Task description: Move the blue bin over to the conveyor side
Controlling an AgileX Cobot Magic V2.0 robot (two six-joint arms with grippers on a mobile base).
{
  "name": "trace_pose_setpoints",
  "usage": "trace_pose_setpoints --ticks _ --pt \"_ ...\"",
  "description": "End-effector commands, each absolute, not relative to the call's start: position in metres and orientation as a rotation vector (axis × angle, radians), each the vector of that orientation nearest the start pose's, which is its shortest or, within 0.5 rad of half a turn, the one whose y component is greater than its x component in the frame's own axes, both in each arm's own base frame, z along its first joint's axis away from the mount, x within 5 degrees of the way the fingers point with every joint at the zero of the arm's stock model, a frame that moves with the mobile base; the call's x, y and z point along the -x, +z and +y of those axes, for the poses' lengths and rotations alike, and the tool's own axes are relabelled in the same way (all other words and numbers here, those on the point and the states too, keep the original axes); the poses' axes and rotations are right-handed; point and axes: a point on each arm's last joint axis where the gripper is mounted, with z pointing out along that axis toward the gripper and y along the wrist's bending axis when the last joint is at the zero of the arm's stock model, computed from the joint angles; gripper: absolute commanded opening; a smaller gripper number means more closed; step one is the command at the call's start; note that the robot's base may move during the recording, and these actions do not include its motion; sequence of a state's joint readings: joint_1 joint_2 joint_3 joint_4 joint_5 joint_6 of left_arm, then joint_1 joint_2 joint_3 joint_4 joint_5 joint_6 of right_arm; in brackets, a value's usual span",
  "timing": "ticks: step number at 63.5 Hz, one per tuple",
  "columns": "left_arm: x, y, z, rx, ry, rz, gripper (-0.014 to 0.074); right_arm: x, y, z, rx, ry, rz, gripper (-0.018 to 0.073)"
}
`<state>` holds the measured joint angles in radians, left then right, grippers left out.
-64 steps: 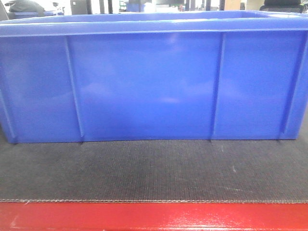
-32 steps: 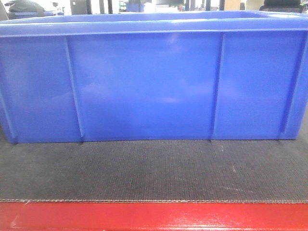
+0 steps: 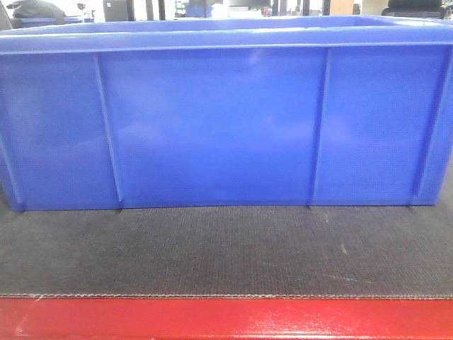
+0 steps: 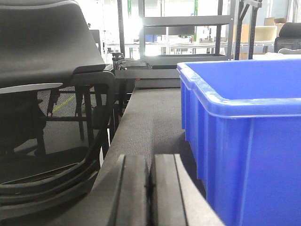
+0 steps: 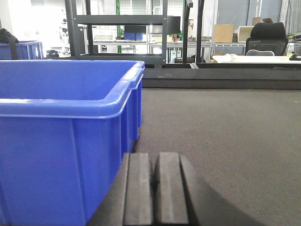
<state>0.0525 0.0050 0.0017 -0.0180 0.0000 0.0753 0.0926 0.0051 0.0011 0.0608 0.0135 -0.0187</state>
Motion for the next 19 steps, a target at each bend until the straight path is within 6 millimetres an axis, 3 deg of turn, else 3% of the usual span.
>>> trace_pose_setpoints --ticks 1,19 --pt "-0.0559 0.215 0.0026 -0.003 0.08 1.464 -0.0018 -0.0559 0.214 0.0049 0.043 0.095 1.474 -0.0079" --pt "-0.0559 0.215 0.0026 -0.003 0.08 1.464 -0.0018 -0.0559 0.214 0.0049 0.043 0.095 1.474 -0.0079"
